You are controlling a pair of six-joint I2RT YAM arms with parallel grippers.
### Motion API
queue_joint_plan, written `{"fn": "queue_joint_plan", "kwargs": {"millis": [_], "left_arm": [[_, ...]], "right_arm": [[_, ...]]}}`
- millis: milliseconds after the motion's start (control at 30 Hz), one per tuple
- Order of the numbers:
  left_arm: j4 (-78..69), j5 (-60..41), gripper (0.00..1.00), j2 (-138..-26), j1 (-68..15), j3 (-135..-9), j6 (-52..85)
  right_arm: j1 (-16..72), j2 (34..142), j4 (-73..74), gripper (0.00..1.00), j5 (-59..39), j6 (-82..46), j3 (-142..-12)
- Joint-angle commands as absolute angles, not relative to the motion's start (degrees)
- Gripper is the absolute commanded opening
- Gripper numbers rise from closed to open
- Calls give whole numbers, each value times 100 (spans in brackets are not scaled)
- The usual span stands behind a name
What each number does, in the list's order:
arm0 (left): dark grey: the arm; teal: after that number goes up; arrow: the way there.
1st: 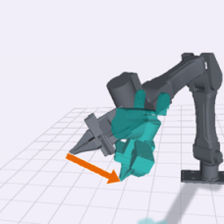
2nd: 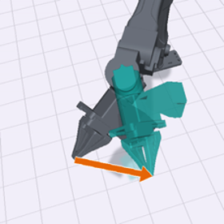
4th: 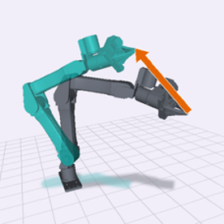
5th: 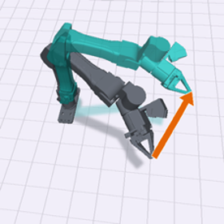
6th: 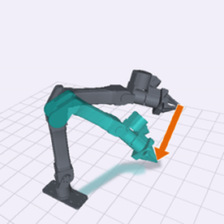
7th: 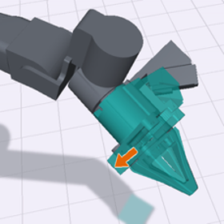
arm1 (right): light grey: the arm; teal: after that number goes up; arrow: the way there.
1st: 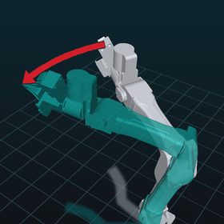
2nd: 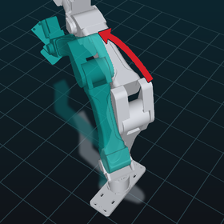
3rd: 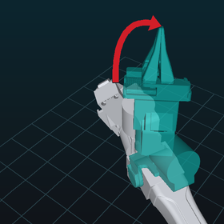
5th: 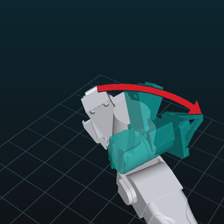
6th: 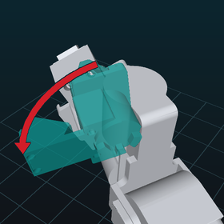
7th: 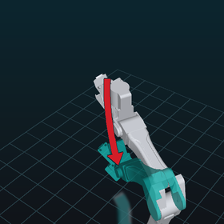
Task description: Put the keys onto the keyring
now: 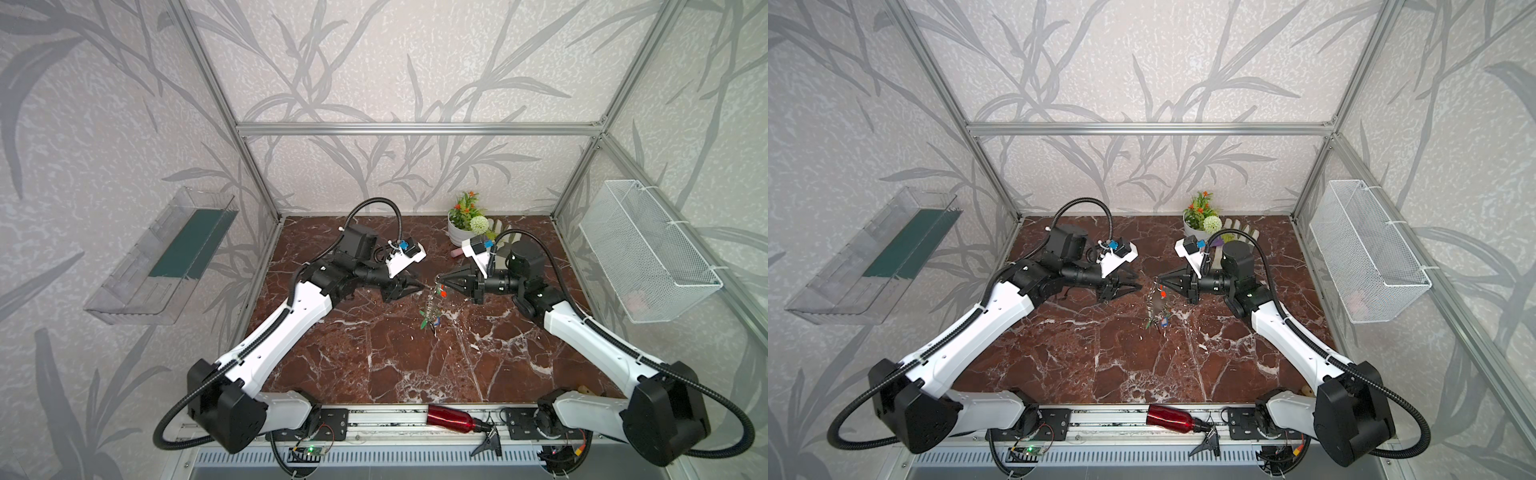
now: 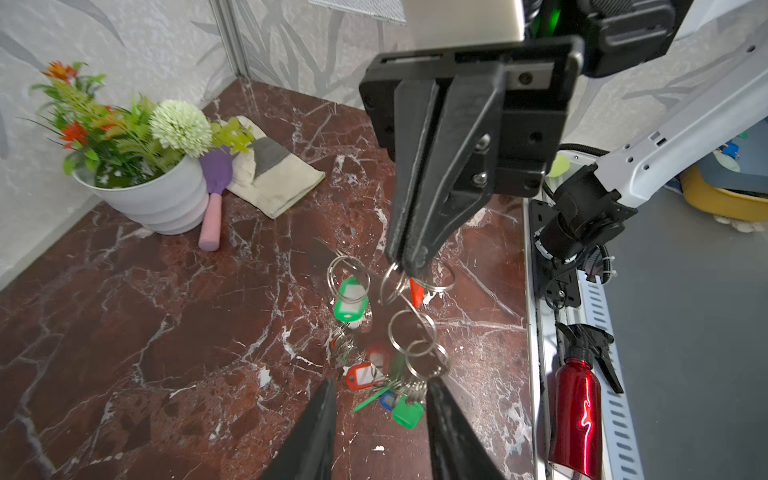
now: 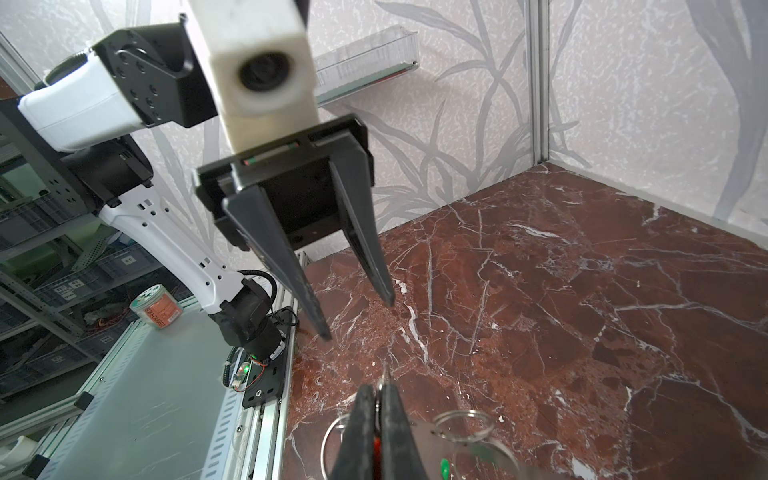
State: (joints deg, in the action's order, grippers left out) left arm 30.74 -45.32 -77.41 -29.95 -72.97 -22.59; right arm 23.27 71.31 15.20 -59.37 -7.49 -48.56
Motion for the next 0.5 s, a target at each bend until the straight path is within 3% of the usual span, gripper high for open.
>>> {"fn": "queue_joint_plan", "kwargs": {"millis": [0, 467], "left_arm": [[3284, -4947, 36, -7981, -2977, -7731, -2680], [3666, -5475, 33, -8379, -2991, -8238, -2987]], "right_arm": [[2381, 7105, 1936, 0, -6145, -751, -4851], [2408, 7154, 1997, 0, -6231, -888, -4931]]}}
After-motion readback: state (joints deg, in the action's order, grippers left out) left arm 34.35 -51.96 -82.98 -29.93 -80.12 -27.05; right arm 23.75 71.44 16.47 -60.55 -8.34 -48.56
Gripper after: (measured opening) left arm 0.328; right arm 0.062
